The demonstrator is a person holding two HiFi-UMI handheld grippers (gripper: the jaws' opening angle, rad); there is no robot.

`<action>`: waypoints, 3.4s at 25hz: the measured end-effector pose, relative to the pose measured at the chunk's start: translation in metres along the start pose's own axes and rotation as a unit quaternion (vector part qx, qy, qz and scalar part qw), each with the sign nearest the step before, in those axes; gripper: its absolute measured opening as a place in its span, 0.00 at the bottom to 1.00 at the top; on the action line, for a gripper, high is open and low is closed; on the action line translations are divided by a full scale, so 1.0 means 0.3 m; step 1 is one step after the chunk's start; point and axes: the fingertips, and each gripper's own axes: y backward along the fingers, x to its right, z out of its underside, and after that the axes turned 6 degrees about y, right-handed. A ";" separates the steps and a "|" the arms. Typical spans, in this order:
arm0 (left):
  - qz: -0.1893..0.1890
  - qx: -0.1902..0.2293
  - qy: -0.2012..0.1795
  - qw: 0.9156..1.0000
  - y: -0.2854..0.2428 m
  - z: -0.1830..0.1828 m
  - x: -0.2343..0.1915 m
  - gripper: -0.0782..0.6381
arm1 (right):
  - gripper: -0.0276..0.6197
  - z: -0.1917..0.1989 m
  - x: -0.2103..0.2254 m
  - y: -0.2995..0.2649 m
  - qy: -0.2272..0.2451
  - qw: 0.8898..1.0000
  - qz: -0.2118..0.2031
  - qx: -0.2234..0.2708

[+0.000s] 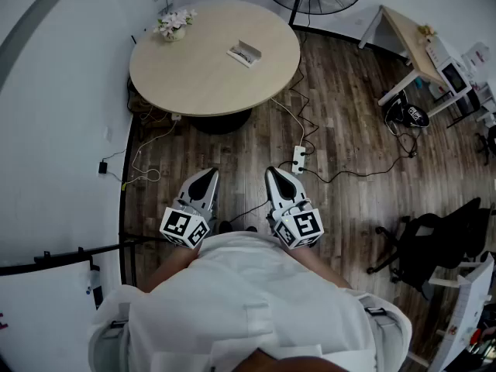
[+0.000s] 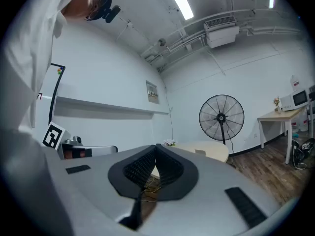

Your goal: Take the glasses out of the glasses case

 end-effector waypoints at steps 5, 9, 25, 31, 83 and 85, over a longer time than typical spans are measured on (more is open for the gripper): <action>0.006 0.001 0.000 1.000 0.018 0.016 0.055 0.13 | 0.08 0.021 -0.017 0.057 -0.004 1.000 0.003 -0.014; 0.004 -0.001 0.001 1.000 0.032 0.020 0.080 0.13 | 0.08 0.014 -0.020 0.086 -0.006 1.000 0.002 -0.010; 0.025 -0.013 -0.007 1.000 0.028 0.069 0.192 0.13 | 0.08 -0.004 -0.019 0.185 -0.034 0.998 -0.042 0.035; 0.022 -0.019 -0.004 1.000 0.012 0.076 0.230 0.13 | 0.08 0.010 0.043 0.260 -0.047 0.998 -0.024 0.034; 0.029 0.007 0.048 0.998 -0.927 -0.074 -0.415 0.13 | 0.08 -0.042 0.721 -0.606 -0.040 0.999 0.009 0.004; 0.028 0.011 0.051 0.998 -0.968 -0.086 -0.453 0.13 | 0.08 -0.054 0.745 -0.643 -0.036 0.999 0.009 0.006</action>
